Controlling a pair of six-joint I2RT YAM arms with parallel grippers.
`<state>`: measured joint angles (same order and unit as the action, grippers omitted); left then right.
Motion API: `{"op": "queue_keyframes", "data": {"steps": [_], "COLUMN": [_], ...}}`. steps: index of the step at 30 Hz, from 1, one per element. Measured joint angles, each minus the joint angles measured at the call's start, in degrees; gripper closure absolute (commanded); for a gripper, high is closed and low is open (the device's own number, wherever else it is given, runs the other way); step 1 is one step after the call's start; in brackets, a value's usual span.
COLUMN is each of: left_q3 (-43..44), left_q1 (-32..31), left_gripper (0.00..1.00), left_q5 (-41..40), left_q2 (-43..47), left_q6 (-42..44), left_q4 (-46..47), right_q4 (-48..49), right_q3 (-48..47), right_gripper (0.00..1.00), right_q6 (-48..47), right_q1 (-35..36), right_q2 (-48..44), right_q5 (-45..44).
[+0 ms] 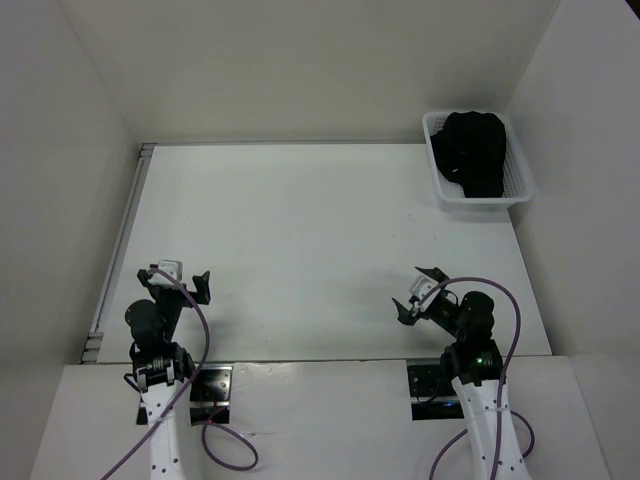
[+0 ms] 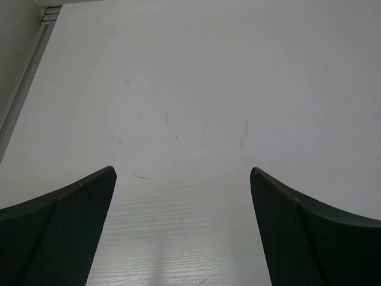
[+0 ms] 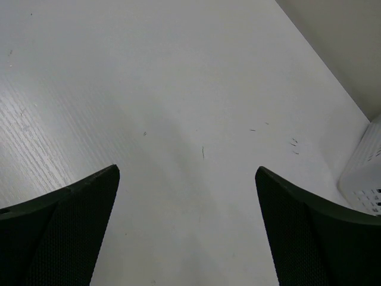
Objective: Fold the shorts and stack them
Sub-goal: Grab the shorts from the pile
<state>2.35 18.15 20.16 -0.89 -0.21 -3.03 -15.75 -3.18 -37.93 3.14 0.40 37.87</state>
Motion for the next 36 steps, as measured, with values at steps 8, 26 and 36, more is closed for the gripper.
{"op": "queue_keyframes", "data": {"steps": [8, 26, 36], "left_q3": [0.0, 5.09, 61.16], "left_q1": [0.0, -5.25, -24.72], "left_gripper": [0.0, 0.0, 0.0], "left_q5": [0.04, 33.16, 2.43], "left_q2": [0.0, -12.83, -72.78], "left_q6": [0.0, -0.07, -0.04], "left_q4": [0.0, 5.95, 4.57], "right_q4": [1.2, 23.67, 19.1], "right_q3": [0.0, -15.37, -82.68], "right_gripper": [0.0, 0.0, 0.0], "right_q6": [-21.92, -51.63, -1.9], "right_q1": [0.0, 1.36, -3.02], "right_q2": [0.0, 29.64, 96.48], "right_q5": [4.26, 0.59, -27.69]}}
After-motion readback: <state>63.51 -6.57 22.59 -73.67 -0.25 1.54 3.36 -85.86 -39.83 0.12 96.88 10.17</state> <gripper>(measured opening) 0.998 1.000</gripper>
